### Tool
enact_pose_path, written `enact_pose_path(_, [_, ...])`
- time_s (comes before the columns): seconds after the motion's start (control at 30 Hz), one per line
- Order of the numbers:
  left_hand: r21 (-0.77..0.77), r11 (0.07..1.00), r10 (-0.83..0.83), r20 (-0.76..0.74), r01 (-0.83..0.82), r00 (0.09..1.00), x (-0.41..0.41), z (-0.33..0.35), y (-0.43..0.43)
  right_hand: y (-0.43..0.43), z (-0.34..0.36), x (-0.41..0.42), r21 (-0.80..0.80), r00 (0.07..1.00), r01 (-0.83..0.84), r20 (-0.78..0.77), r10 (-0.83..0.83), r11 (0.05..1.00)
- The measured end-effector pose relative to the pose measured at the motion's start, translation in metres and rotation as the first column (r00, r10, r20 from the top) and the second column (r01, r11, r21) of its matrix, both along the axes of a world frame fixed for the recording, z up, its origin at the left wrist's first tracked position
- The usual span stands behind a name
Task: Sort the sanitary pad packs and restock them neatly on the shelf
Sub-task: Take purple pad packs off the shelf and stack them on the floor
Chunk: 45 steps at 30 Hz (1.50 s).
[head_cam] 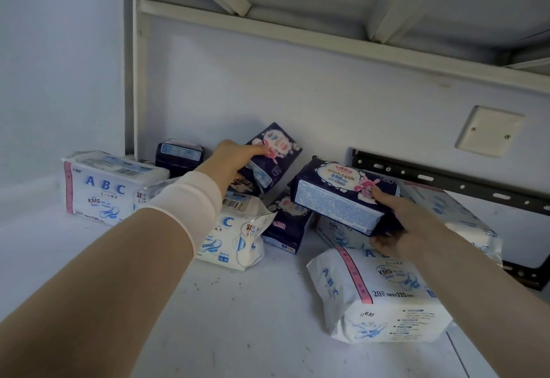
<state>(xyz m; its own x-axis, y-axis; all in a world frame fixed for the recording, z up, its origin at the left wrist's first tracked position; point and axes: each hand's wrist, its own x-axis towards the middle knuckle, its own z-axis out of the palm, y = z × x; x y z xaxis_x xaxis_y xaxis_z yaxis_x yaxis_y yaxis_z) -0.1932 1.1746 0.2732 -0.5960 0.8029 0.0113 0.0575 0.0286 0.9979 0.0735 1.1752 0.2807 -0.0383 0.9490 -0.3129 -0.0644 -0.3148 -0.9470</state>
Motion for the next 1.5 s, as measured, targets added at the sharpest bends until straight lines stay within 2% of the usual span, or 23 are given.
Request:
enact_pose_path(0.1, [0.069, 0.998, -0.011, 0.063, 0.006, 0.998, 0.005, 0.013, -0.020, -0.011, 0.007, 0.006, 0.003, 1.000, -0.002, -0.012, 0.002, 1.000])
enact_pose_path(0.3, [0.088, 0.990, -0.122, 0.111, 0.112, 0.986, 0.010, 0.027, -0.080, -0.056, 0.015, 0.018, -0.038, 0.999, -0.039, -0.006, 0.039, 0.999])
enact_pose_path(0.53, [0.003, 0.975, -0.220, 0.148, 0.222, 0.964, 0.017, 0.038, -0.165, -0.138, 0.011, 0.038, -0.140, 0.999, -0.010, -0.037, 0.005, 0.990])
enact_pose_path(0.77, [-0.064, 0.976, -0.196, 0.170, 0.209, 0.966, 0.043, 0.039, -0.244, -0.206, 0.009, 0.071, -0.192, 0.997, 0.003, -0.080, -0.019, 0.981])
enact_pose_path(1.07, [-0.089, 0.986, -0.098, 0.364, 0.140, 0.926, 0.120, 0.004, -0.335, -0.273, -0.008, 0.113, -0.227, 0.983, -0.035, -0.183, -0.007, 0.973])
enact_pose_path(1.27, [-0.100, 0.975, -0.146, 0.395, 0.200, 0.907, 0.164, -0.030, -0.380, -0.311, -0.031, 0.141, -0.239, 0.984, -0.025, -0.176, -0.018, 0.971])
enact_pose_path(1.5, [-0.185, 0.907, -0.286, 0.385, 0.377, 0.878, 0.185, -0.060, -0.430, -0.356, -0.055, 0.168, -0.254, 0.988, -0.001, -0.148, -0.038, 0.967])
